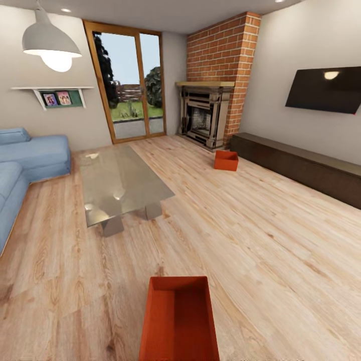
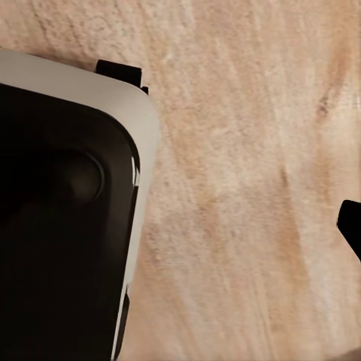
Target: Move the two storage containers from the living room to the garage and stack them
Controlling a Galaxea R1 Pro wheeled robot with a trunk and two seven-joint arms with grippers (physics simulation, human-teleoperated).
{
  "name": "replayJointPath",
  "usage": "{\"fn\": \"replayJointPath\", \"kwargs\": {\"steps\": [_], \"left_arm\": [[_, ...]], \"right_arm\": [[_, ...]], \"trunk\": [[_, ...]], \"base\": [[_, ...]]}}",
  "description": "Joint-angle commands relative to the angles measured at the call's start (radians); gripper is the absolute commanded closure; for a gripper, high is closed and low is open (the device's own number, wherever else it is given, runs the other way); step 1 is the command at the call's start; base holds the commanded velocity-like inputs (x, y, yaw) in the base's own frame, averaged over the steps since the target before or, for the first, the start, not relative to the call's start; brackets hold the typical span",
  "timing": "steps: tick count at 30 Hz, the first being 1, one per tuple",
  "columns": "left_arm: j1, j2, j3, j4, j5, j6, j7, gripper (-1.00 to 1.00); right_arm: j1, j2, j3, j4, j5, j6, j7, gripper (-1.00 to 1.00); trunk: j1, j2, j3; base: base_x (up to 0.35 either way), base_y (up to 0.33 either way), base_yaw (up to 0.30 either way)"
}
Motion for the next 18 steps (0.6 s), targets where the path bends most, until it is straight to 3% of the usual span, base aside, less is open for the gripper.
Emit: {"fn": "replayJointPath", "kwargs": {"steps": [1,18], "left_arm": [[0.0,0.0,0.001,0.0,0.002,-0.002,0.001,-1.0],[0.0,0.0,0.001,0.0,0.002,-0.002,0.001,-1.0]], "right_arm": [[-0.001,0.001,0.008,0.003,-0.006,-0.006,-0.002,-1.0],[-0.001,-0.001,0.008,0.003,-0.006,-0.006,-0.002,-1.0]], "trunk": [[0.0,0.0,-0.002],[0.0,0.0,-0.03]], "base": [[0.0,0.0,0.0],[0.0,0.0,0.0]]}}
